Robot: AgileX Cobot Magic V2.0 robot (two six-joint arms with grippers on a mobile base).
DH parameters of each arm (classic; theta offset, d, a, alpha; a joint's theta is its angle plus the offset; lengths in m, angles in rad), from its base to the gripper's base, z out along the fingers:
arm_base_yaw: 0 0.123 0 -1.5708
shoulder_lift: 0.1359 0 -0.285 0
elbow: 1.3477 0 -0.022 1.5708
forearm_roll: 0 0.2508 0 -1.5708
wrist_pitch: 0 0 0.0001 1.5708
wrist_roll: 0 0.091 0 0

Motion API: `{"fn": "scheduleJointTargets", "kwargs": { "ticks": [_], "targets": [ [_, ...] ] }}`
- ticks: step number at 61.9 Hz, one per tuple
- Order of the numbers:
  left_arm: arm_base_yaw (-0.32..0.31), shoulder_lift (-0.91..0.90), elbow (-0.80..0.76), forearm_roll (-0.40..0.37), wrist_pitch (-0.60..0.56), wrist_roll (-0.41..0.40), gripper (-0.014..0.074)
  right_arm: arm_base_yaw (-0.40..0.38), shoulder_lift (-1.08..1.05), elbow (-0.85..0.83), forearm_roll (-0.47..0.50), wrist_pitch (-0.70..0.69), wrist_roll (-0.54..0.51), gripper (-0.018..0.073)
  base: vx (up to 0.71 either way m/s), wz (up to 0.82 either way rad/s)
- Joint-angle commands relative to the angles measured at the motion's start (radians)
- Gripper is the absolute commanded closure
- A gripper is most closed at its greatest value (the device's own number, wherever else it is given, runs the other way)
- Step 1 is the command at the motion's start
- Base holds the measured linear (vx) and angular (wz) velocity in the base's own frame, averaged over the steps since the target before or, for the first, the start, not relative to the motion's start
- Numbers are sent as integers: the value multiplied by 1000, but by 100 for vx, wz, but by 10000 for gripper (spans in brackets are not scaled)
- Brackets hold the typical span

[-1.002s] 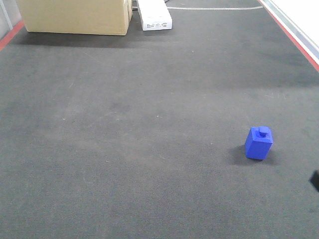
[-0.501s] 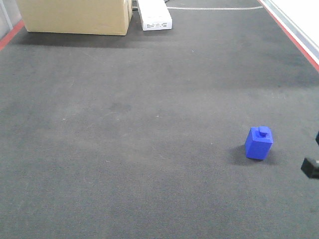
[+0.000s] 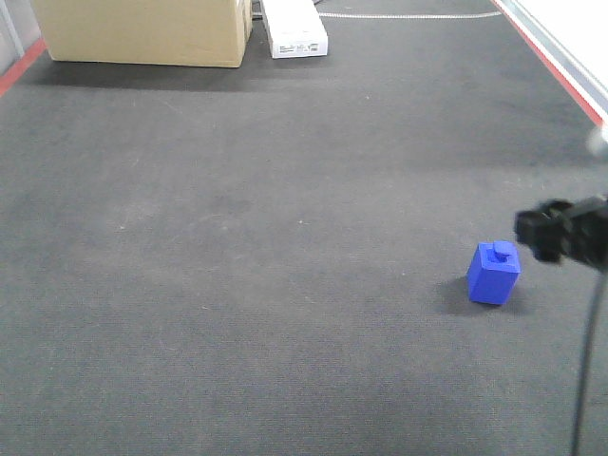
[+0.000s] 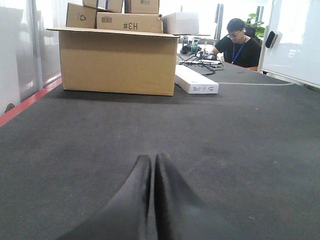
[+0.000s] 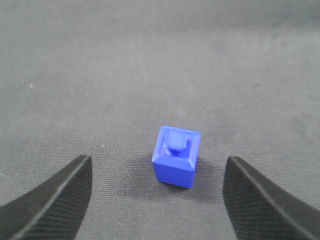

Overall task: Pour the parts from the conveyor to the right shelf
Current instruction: 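Lower the open right gripper over the blue part and close it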

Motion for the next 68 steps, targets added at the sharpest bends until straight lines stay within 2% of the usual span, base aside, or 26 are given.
{"fn": "scheduleJointTargets", "kwargs": {
  "ticks": [1, 16, 29, 58, 65, 68],
  "targets": [
    [-8, -12, 32, 0, -76, -8, 603, -6, 99, -123, -7, 28, -2, 20, 0, 0],
    [-8, -12, 32, 0, -76, -8, 603, -6, 348, -353, -44, 227, 67, 20, 0, 0],
    [-8, -12, 32, 0, -76, -8, 603, -6, 498, -479, -164, 340, 224, 20, 0, 0],
    [-8, -12, 32, 0, -76, -8, 603, -6, 668, -518, -138, 393, 226, 26, 0, 0],
    [-8, -12, 32, 0, -76, -8, 603, -6, 681, -518, -141, 390, 223, 76, 0, 0],
    [-8, -12, 32, 0, -76, -8, 603, -6, 681, -518, -142, 383, 223, 134, 0, 0]
  ]
}}
